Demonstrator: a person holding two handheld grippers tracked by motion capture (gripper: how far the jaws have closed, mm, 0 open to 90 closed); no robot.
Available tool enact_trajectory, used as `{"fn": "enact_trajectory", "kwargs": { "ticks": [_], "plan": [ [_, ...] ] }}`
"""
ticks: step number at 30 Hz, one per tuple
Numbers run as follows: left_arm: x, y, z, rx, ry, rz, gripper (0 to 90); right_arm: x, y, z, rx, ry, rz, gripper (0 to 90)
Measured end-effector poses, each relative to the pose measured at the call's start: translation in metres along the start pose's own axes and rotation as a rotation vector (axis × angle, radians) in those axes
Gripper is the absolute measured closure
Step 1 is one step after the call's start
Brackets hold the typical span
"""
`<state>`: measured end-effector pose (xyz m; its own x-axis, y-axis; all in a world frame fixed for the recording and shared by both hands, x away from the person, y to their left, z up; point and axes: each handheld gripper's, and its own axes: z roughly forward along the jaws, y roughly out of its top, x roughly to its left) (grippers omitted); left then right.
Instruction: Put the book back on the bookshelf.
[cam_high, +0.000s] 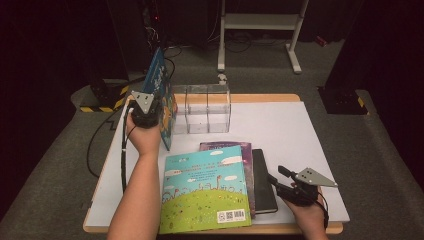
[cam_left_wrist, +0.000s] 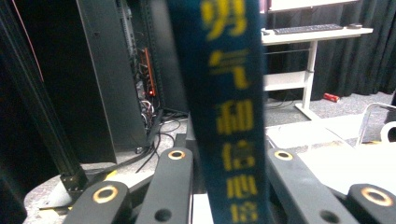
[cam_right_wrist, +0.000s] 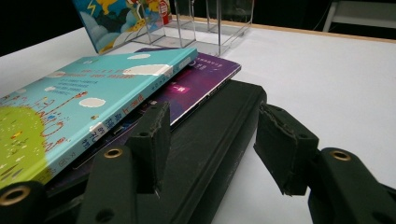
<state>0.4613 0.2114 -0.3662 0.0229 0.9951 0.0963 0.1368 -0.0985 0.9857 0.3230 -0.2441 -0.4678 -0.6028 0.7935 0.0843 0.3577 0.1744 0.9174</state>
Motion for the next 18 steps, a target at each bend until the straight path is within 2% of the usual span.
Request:
{"fn": "enact_trajectory", "kwargs": {
  "ticks": [3,6,7,9,10,14,17,18],
  "plan": [
    [0.0,0.0,0.0,0.005,-0.013,-0.001,76.7,0.0,0.0,0.0,0.0,-0.001,-0.002,44.6],
    [0.003,-0.002,-0.001,0.015,-0.033,-0.025,68.5,0.0,0.0,0.0,0.003,0.002,-0.002,44.4],
    [0.007,-0.003,-0.002,0.032,-0.064,-0.053,64.9,0.0,0.0,0.001,0.008,0.003,-0.003,43.9],
    [0.008,-0.004,-0.003,0.036,-0.074,-0.061,60.9,0.0,0.0,0.001,0.009,0.003,-0.003,43.9],
    [0.011,-0.008,-0.006,0.04,-0.105,-0.074,57.8,0.001,0.0,0.001,0.009,0.008,-0.003,43.4],
    [0.019,-0.014,-0.016,0.067,-0.184,-0.123,50.5,0.001,0.0,0.001,0.014,0.019,0.0,42.6],
    [0.021,-0.018,-0.021,0.067,-0.196,-0.117,47.1,0.002,0.001,0.001,0.012,0.027,0.0,42.4],
    [0.022,-0.021,-0.026,0.081,-0.214,-0.111,44.6,0.004,0.001,0.001,0.012,0.027,-0.005,41.0]
  ]
}}
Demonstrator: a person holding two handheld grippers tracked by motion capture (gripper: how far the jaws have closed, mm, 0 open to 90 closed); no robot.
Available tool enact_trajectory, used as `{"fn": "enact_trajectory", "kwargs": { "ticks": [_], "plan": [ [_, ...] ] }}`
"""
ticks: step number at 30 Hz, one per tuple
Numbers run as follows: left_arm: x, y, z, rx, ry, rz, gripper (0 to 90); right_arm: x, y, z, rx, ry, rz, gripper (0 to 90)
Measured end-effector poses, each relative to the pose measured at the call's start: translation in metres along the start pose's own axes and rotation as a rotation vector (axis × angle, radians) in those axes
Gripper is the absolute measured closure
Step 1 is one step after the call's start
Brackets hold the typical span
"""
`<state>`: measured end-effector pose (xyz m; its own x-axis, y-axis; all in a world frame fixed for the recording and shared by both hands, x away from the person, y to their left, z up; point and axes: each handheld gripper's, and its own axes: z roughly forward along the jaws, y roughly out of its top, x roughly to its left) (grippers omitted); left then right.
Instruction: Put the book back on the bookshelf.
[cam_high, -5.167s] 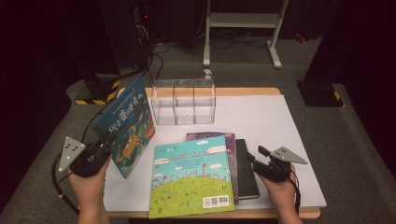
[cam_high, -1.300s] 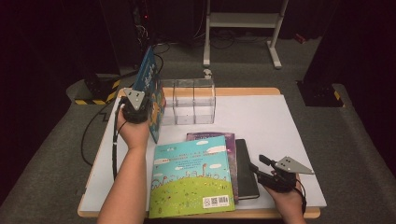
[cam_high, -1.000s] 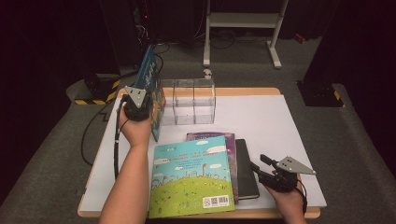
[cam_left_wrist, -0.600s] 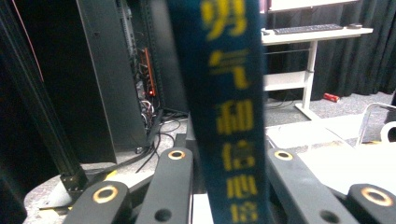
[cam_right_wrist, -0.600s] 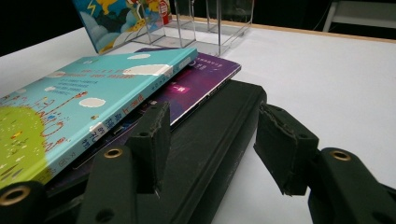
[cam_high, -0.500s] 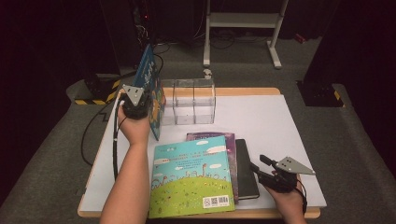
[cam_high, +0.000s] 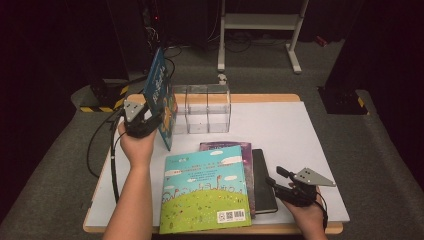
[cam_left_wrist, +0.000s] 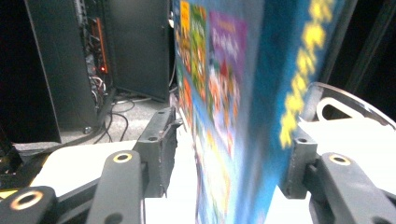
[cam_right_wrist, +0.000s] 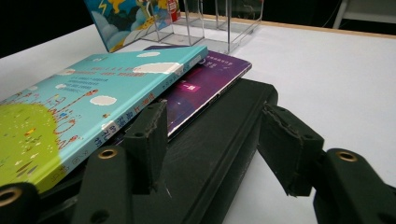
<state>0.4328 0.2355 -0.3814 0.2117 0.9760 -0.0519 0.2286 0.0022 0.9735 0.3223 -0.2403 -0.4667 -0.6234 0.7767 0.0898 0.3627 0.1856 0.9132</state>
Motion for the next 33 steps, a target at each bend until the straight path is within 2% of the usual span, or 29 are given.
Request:
{"fn": "enact_trajectory", "kwargs": {
  "ticks": [1,2,4,6,7,8,9,12,15,16,17,18,19,23,25,26,33],
  "plan": [
    [0.0,0.0,0.0,0.0,0.0,0.0,43.2,0.0,0.0,0.0,0.0,0.0,0.0,41.0],
    [0.001,-0.004,-0.006,0.015,-0.028,-0.018,41.4,0.001,0.0,0.0,-0.001,0.002,-0.002,40.4],
    [0.003,-0.01,-0.011,0.042,-0.055,-0.04,36.2,0.002,0.0,0.001,0.001,0.004,-0.004,39.8],
    [0.003,-0.014,-0.013,0.059,-0.061,-0.047,31.6,0.002,0.0,0.001,0.0,0.007,-0.007,39.5],
    [0.004,-0.022,-0.019,0.088,-0.085,-0.056,31.4,0.003,0.0,0.001,0.0,0.006,-0.011,37.4],
    [0.005,-0.028,-0.023,0.106,-0.089,-0.064,31.6,0.004,0.0,0.001,0.001,0.005,-0.01,36.7],
    [0.005,-0.028,-0.023,0.106,-0.089,-0.064,32.6,0.004,0.0,0.001,0.001,0.005,-0.01,36.7],
    [0.003,-0.049,-0.037,0.122,-0.09,-0.063,32.9,0.006,-0.001,0.003,0.01,-0.002,-0.033,35.3],
    [0.001,-0.066,-0.046,0.176,-0.111,-0.076,30.1,0.009,-0.001,0.004,0.015,0.01,-0.039,33.3],
    [0.001,-0.066,-0.046,0.176,-0.111,-0.076,29.8,0.009,-0.001,0.004,0.015,0.01,-0.039,33.3],
    [-0.003,-0.078,-0.051,0.231,-0.121,-0.058,29.3,0.01,-0.001,0.005,0.014,0.017,-0.042,32.6],
    [-0.003,-0.078,-0.051,0.231,-0.121,-0.058,29.3,0.01,-0.001,0.005,0.013,0.019,-0.044,32.1],
    [-0.007,-0.091,-0.056,0.269,-0.133,-0.055,29.4,0.011,-0.001,0.005,0.012,0.021,-0.045,31.9],
    [-0.013,-0.116,-0.067,0.35,-0.148,-0.047,28.6,0.012,-0.001,0.006,0.012,0.021,-0.048,31.7],
    [-0.014,-0.12,-0.069,0.361,-0.153,-0.058,28.4,0.013,-0.001,0.006,0.018,0.025,-0.051,31.9],
    [-0.015,-0.129,-0.074,0.395,-0.169,-0.089,27.7,0.014,-0.001,0.008,0.021,0.032,-0.054,31.9],
    [-0.026,-0.147,-0.085,0.455,-0.214,-0.127,24.7,0.021,-0.002,0.012,0.034,0.045,-0.067,30.2]
  ]
}}
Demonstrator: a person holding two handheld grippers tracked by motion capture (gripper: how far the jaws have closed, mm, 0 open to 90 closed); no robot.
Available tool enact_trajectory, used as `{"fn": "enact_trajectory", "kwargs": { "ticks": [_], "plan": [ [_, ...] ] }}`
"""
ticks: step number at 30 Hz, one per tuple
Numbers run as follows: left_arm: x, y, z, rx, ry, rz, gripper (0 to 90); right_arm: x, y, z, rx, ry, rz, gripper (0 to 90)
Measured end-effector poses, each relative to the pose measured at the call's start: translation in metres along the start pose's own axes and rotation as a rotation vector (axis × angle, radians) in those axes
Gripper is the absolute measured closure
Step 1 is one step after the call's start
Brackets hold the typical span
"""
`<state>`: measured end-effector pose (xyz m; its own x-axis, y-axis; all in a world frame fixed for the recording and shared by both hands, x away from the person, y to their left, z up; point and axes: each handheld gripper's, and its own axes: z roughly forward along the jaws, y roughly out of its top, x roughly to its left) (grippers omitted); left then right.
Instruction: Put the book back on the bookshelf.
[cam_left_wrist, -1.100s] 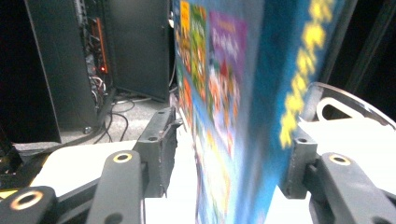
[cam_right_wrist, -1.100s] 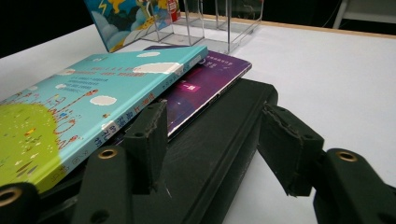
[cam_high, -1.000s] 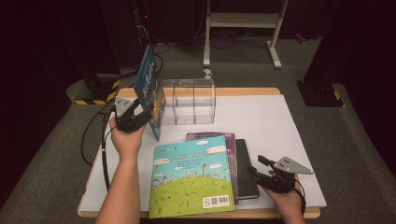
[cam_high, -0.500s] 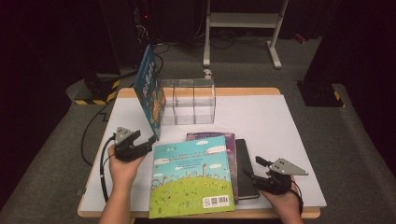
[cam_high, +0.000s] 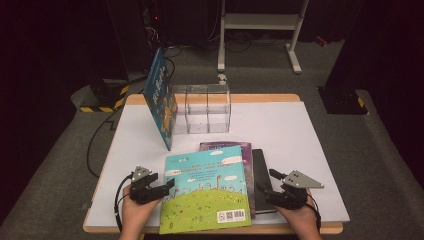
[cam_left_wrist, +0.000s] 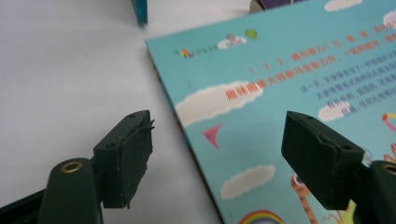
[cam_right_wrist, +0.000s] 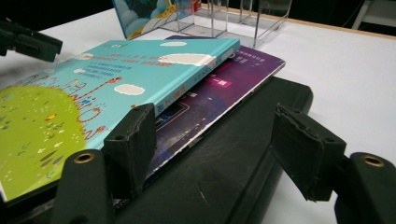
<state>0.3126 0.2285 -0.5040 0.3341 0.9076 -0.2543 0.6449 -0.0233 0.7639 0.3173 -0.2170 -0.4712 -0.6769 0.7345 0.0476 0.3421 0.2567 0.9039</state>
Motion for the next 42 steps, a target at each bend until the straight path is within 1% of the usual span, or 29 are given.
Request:
{"fn": "enact_trajectory", "kwargs": {
  "ticks": [2,3,4,5,6,8,10,12,13,14,17,18,19,21,22,23,26,28,31,32,33,35,37,38,39,41,42],
  "plan": [
    [-0.002,-0.004,0.002,0.02,-0.02,-0.024,24.9,0.001,0.0,0.001,0.001,0.005,0.003,30.0],
    [-0.006,-0.007,0.005,0.02,-0.037,-0.032,23.8,0.004,0.001,0.002,0.001,0.016,0.01,29.5],
    [-0.006,-0.007,0.005,0.02,-0.037,-0.032,24.2,0.004,0.001,0.002,0.001,0.016,0.01,29.5],
    [-0.008,-0.007,0.006,0.02,-0.05,-0.046,24.2,0.005,0.002,0.002,0.001,0.019,0.013,29.2],
    [-0.009,-0.007,0.006,0.024,-0.055,-0.05,27.9,0.007,0.003,0.002,-0.001,0.028,0.024,28.9],
    [-0.012,-0.007,0.007,0.019,-0.042,-0.055,26.6,0.009,0.004,0.004,-0.005,0.05,0.044,28.8],
    [-0.012,-0.007,0.007,0.017,-0.042,-0.057,26.5,0.013,0.007,0.006,0.002,0.065,0.052,28.8],
    [-0.012,-0.007,0.007,0.018,-0.038,-0.057,26.5,0.014,0.007,0.007,0.005,0.067,0.052,28.9],
    [-0.014,-0.007,0.007,0.02,-0.044,-0.056,26.6,0.018,0.008,0.01,0.012,0.074,0.048,29.2],
    [-0.014,-0.007,0.007,0.02,-0.044,-0.056,26.6,0.018,0.008,0.01,0.012,0.074,0.048,29.2],
    [-0.024,-0.006,0.012,0.027,-0.08,-0.038,26.7,0.022,0.009,0.013,0.026,0.079,0.039,29.7],
    [-0.024,-0.006,0.012,0.027,-0.08,-0.038,26.8,0.022,0.009,0.014,0.029,0.079,0.039,29.9],
    [-0.031,-0.005,0.015,0.028,-0.099,-0.022,26.8,0.021,0.009,0.014,0.032,0.072,0.038,30.7],
    [-0.038,-0.004,0.019,0.031,-0.122,-0.011,26.8,0.019,0.008,0.013,0.038,0.056,0.04,31.8],
    [-0.038,-0.004,0.019,0.031,-0.122,-0.011,26.8,0.017,0.008,0.013,0.041,0.044,0.041,32.7],
    [-0.046,-0.001,0.023,0.032,-0.141,0.006,26.8,0.014,0.007,0.012,0.045,0.03,0.044,32.9],
    [-0.055,0.002,0.028,0.031,-0.159,0.02,26.9,0.006,0.004,0.007,0.024,0.027,0.07,32.6],
    [-0.057,0.002,0.029,0.023,-0.165,0.027,26.9,0.003,0.003,0.005,0.016,0.02,0.076,32.6],
    [-0.056,-0.002,0.026,-0.031,-0.175,0.045,27.7,-0.004,0.0,0.0,0.011,0.023,0.097,32.8],
    [-0.055,-0.003,0.024,-0.049,-0.184,0.038,27.9,-0.005,-0.002,-0.001,0.018,0.02,0.099,32.9],
    [-0.053,-0.004,0.022,-0.057,-0.2,0.021,26.8,-0.007,-0.004,0.001,0.041,0.015,0.11,33.2],
    [-0.051,-0.004,0.017,-0.068,-0.233,-0.005,26.7,-0.008,-0.007,0.002,0.061,0.013,0.128,33.4],
    [-0.052,-0.004,0.015,-0.067,-0.235,-0.001,26.8,-0.009,-0.008,0.003,0.069,0.013,0.132,33.4],
    [-0.053,-0.004,0.015,-0.063,-0.232,0.003,26.3,-0.01,-0.009,0.004,0.074,0.016,0.148,33.4],
    [-0.053,-0.005,0.015,-0.064,-0.232,0.001,26.2,-0.012,-0.01,0.004,0.073,0.03,0.178,33.4],
    [-0.053,-0.005,0.016,-0.055,-0.231,-0.005,26.2,-0.012,-0.01,0.004,0.072,0.034,0.185,33.5],
    [-0.053,-0.004,0.017,-0.053,-0.231,-0.001,26.3,-0.013,-0.01,0.004,0.069,0.041,0.194,33.9]
  ]
}}
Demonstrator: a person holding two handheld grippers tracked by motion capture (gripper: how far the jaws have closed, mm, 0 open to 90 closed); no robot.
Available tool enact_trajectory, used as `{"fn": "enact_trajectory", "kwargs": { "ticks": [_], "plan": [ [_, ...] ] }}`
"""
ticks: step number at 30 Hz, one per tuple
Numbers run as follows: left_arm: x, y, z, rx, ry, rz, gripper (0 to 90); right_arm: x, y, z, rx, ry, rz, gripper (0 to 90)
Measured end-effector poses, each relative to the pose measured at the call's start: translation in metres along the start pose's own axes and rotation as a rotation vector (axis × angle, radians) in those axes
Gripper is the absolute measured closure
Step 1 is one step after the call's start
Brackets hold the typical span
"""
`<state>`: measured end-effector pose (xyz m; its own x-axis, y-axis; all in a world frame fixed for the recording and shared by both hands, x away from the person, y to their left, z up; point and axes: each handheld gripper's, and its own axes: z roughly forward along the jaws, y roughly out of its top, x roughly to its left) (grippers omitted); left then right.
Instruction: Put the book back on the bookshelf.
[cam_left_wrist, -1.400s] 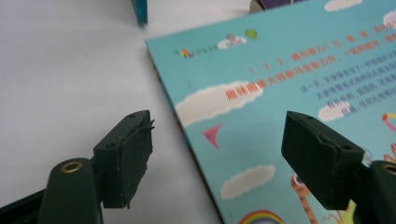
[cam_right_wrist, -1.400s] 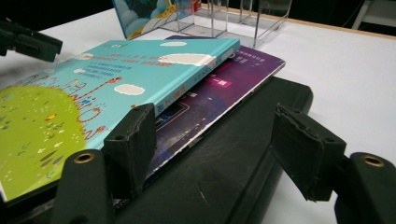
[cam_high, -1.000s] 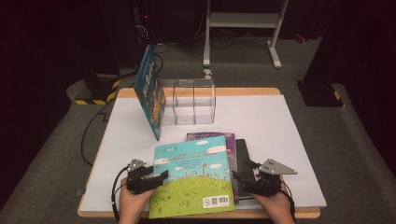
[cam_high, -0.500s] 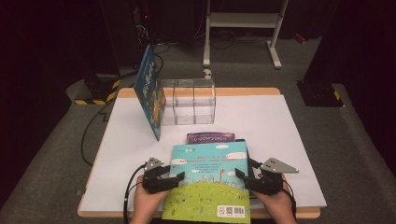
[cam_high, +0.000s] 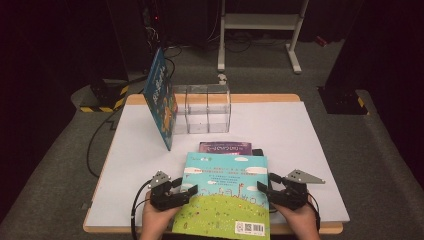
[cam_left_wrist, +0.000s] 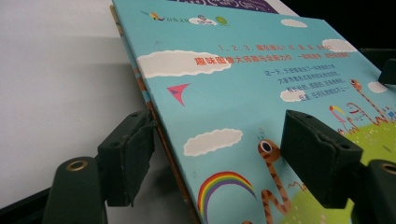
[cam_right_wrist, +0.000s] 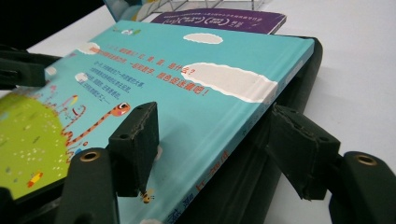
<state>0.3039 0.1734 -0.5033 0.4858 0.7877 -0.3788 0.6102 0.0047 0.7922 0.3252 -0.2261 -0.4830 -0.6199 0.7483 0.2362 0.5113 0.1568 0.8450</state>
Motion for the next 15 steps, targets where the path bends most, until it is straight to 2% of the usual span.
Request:
{"fn": "enact_trajectory", "kwargs": {
  "ticks": [1,8,11,12,13,14,15],
  "plan": [
    [-0.0013,0.0028,0.0005,0.003,0.003,0.014,26.4,0.0005,0.0004,0.0014,0.005,0.005,0.001,35.8],
    [-0.0063,0.0095,0.0062,0.016,0.011,0.028,26.6,0.0,0.0037,0.0031,0.008,-0.054,-0.003,36.3],
    [-0.0089,0.0095,0.0063,0.009,0.022,0.043,27.2,-0.0014,0.0017,0.0024,0.009,-0.054,0.047,35.8],
    [-0.0089,0.0087,0.0061,0.004,0.024,0.046,27.2,-0.0014,0.0017,0.0024,0.009,-0.054,0.047,35.8],
    [-0.0091,0.0081,0.0061,0.002,0.025,0.044,27.3,-0.0008,0.001,0.0025,0.009,-0.053,0.06,34.5],
    [-0.0098,0.0077,0.006,-0.003,0.029,0.046,27.4,-0.0002,0.0009,0.0039,0.024,-0.042,0.07,29.2],
    [-0.0102,0.0077,0.0058,-0.004,0.03,0.046,27.5,-0.0002,0.0008,0.0046,0.028,-0.037,0.079,28.8]
  ]
}}
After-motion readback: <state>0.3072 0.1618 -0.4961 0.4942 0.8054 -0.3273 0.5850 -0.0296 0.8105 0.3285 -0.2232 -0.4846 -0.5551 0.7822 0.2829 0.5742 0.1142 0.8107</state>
